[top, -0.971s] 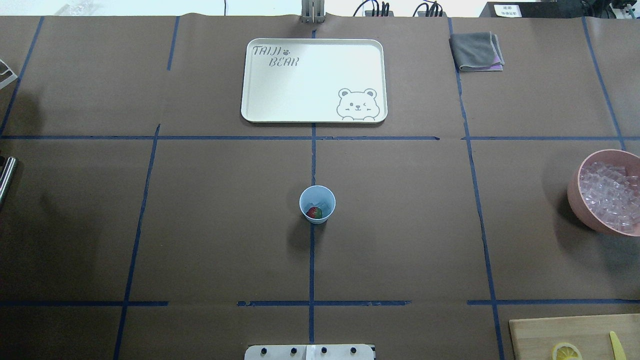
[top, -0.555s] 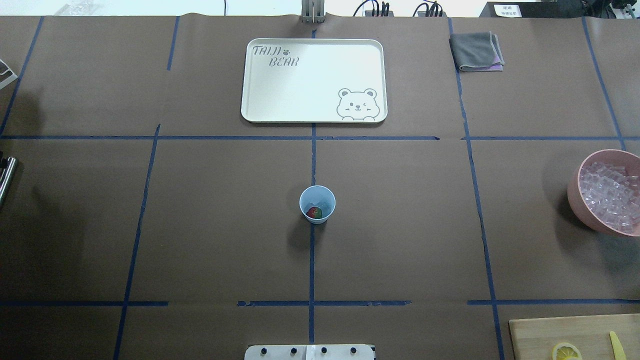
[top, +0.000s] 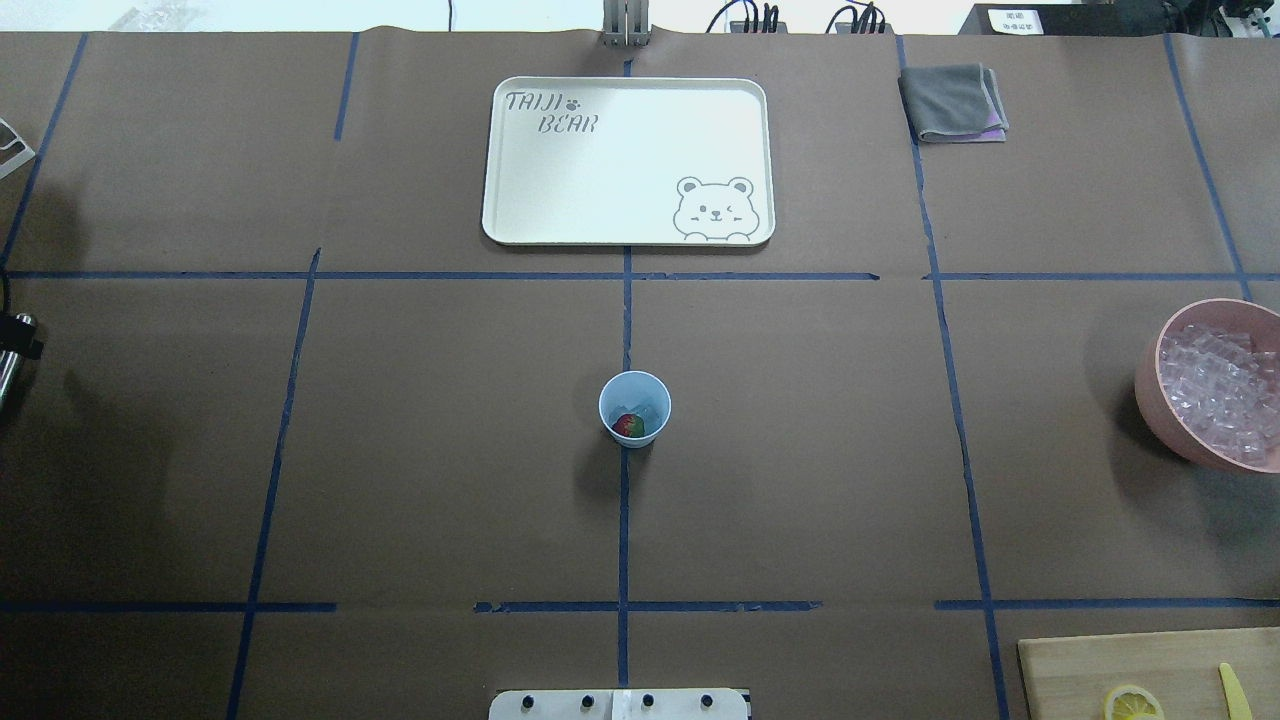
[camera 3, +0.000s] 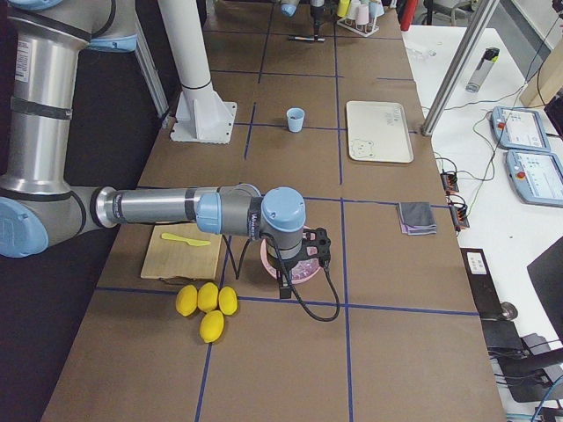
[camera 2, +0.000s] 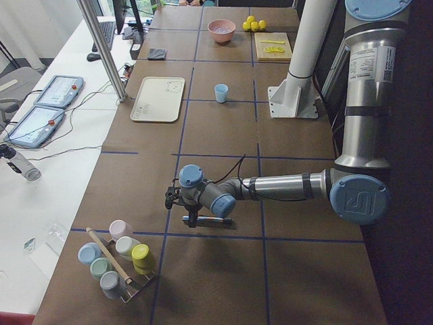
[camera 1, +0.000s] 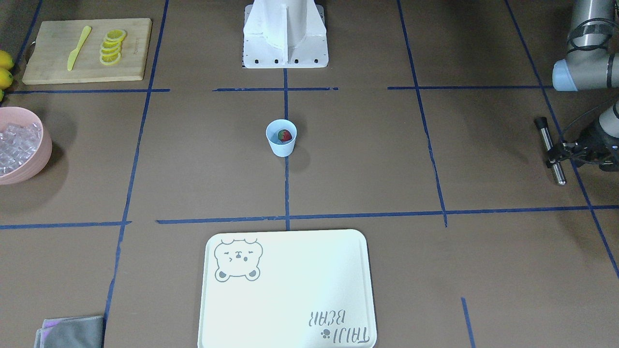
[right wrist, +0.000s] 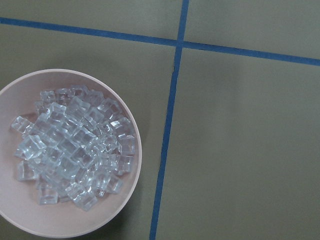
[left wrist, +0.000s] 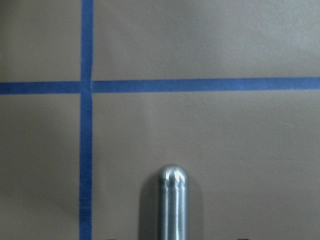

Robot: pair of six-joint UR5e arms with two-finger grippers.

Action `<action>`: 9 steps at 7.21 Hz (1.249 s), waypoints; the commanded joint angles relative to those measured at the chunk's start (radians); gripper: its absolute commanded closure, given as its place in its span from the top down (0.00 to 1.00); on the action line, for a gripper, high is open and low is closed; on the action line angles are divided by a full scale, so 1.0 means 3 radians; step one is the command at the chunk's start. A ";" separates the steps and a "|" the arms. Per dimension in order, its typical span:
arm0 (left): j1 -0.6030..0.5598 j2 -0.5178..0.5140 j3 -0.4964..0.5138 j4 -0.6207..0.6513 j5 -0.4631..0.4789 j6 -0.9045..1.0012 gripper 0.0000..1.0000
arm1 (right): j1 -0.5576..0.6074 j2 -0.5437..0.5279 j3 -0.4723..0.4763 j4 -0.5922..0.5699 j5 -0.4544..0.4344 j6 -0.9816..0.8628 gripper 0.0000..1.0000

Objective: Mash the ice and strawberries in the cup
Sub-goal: 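Grasp the black-handled metal pestle with the left gripper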

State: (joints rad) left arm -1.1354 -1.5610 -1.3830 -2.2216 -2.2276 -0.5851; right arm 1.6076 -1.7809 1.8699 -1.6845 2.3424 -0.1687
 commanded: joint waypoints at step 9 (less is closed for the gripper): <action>0.0047 -0.0068 -0.0211 0.0037 -0.0009 0.0038 0.00 | 0.0000 0.0005 0.0026 0.0001 -0.0005 0.0005 1.00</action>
State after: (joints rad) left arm -1.1211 -1.5731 -1.4055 -2.2177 -2.2292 -0.5743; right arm 1.6079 -1.7797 1.8774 -1.6843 2.3408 -0.1684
